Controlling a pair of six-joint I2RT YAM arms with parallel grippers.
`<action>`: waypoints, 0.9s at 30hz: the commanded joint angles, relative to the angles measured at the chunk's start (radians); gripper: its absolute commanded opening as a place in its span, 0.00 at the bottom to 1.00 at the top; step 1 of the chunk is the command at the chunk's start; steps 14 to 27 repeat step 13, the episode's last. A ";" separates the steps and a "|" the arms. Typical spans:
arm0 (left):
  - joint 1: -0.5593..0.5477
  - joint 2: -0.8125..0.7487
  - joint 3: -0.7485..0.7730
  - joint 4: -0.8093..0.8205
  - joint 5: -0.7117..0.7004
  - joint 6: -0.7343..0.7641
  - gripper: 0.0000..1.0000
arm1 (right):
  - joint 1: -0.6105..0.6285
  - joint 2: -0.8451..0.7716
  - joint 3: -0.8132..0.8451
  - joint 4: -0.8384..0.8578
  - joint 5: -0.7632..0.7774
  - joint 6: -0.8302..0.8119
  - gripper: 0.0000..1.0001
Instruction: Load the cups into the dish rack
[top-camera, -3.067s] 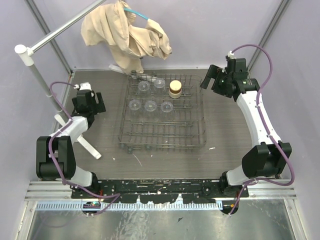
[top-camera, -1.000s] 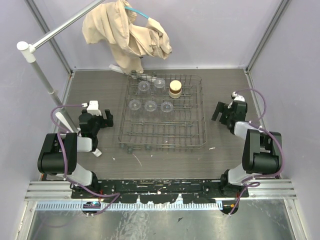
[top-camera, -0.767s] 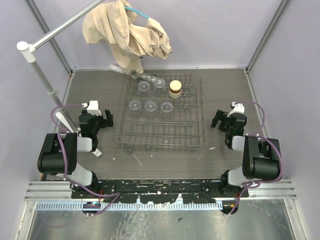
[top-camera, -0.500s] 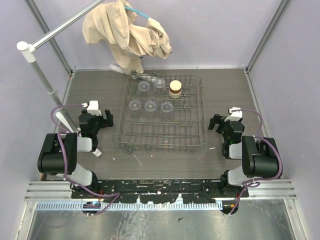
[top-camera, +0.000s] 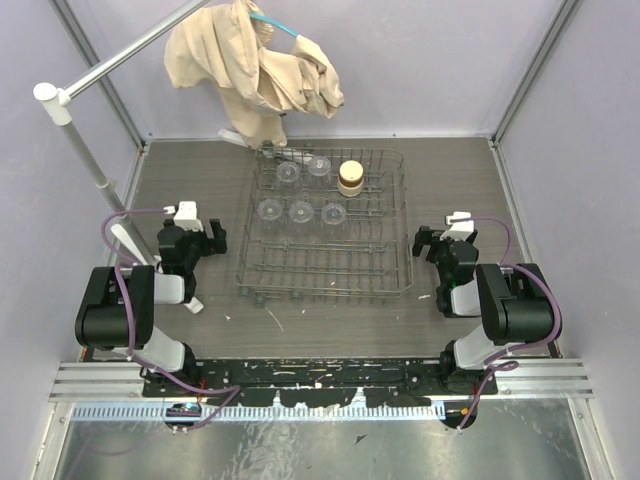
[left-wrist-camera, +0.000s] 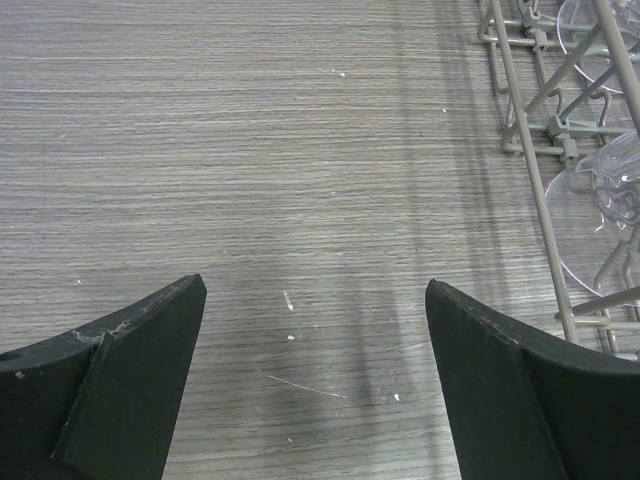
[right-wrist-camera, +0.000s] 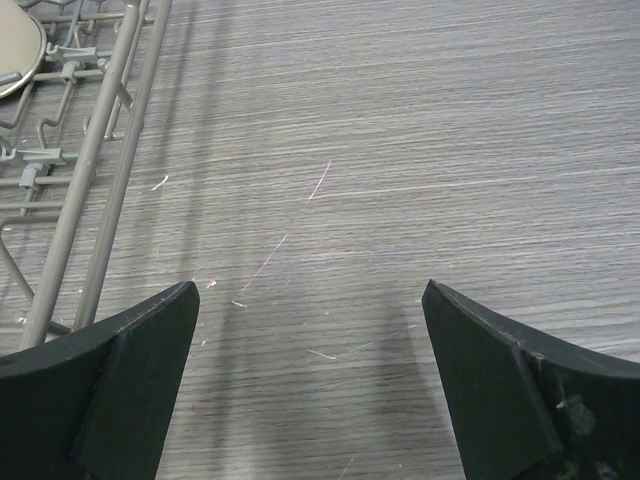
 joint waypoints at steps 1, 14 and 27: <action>0.002 0.003 0.021 0.013 0.011 0.014 0.98 | 0.008 -0.009 0.019 0.066 -0.030 -0.041 1.00; 0.002 0.004 0.020 0.013 0.009 0.014 0.98 | 0.001 -0.007 0.019 0.063 -0.037 -0.039 1.00; 0.002 0.004 0.020 0.013 0.009 0.014 0.98 | 0.001 -0.007 0.019 0.063 -0.037 -0.039 1.00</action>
